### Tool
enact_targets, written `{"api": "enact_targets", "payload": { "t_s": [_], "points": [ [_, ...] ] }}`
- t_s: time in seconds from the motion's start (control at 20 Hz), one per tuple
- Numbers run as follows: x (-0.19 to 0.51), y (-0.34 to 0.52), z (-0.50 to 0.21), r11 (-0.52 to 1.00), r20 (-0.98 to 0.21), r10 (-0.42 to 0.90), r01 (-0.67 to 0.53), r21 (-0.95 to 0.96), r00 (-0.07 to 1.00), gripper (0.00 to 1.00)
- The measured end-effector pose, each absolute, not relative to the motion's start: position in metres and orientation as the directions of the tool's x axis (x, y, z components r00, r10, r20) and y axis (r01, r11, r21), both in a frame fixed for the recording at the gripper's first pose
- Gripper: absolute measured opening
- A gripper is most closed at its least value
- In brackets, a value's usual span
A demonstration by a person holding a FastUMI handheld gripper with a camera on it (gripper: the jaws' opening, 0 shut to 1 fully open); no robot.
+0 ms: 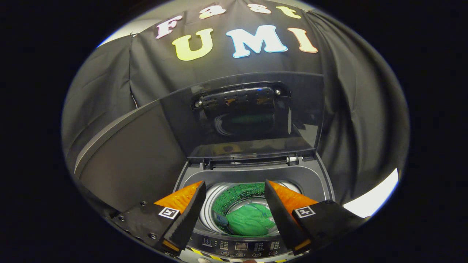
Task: Put the clothes into the washing machine and then close the washing machine lid.
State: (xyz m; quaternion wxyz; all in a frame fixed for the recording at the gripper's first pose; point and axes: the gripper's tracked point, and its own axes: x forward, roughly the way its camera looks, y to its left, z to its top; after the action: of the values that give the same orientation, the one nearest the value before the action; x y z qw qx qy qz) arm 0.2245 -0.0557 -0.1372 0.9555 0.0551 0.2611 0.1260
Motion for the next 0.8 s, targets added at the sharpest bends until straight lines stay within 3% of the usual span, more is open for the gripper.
{"api": "enact_targets", "payload": {
  "t_s": [0.8],
  "points": [
    [0.264, -0.059, -0.014, 0.977, -0.210, 0.211, -0.199, 0.075, 0.955, 0.98]
  ]
}}
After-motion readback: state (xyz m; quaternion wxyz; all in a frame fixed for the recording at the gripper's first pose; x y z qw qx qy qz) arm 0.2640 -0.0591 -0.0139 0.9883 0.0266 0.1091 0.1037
